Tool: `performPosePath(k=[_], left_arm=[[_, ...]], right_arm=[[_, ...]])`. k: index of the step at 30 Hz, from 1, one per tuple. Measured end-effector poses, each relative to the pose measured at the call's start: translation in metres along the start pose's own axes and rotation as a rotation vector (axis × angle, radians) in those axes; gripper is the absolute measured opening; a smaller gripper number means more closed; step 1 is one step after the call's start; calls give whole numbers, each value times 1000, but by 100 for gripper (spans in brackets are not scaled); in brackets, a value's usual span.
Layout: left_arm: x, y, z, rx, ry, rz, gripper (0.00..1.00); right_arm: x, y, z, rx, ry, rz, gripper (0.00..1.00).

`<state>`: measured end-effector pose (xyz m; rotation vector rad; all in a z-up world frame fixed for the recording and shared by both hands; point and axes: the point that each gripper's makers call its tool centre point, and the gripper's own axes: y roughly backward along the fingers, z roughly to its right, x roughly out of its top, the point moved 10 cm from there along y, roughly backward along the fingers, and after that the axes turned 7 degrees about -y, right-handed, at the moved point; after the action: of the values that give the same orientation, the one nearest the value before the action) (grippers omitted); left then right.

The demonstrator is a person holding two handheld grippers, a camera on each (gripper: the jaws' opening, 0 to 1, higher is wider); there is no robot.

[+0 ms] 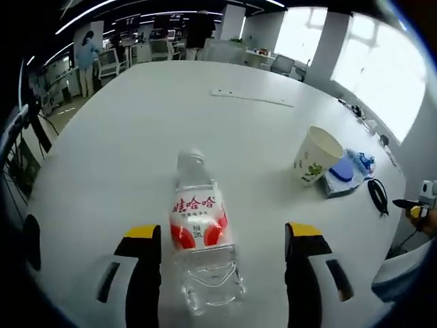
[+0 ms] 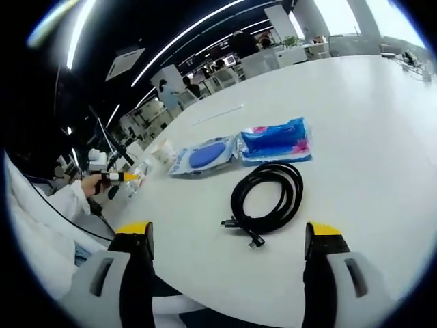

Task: Arrange the tabletop items into an orderly group along one side of the table until the central work area is clear of visible clutter.

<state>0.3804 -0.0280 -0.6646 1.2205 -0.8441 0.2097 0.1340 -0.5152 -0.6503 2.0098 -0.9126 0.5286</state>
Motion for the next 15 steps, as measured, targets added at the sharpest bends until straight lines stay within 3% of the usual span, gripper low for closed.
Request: performPosePath(k=[6,13,15], left_arm=[[-2,-6,8,-1,4,-20,73],[-12,-10,15,36,5,-47,69],[-10,-12,13,60,-31,-35,65]], right_arm=[[-5,-2,-4,-11,6,-7,89],[-4,-9,-6,4,-3,-8,88],[-3,-11,-9,15,-5,-4,88]])
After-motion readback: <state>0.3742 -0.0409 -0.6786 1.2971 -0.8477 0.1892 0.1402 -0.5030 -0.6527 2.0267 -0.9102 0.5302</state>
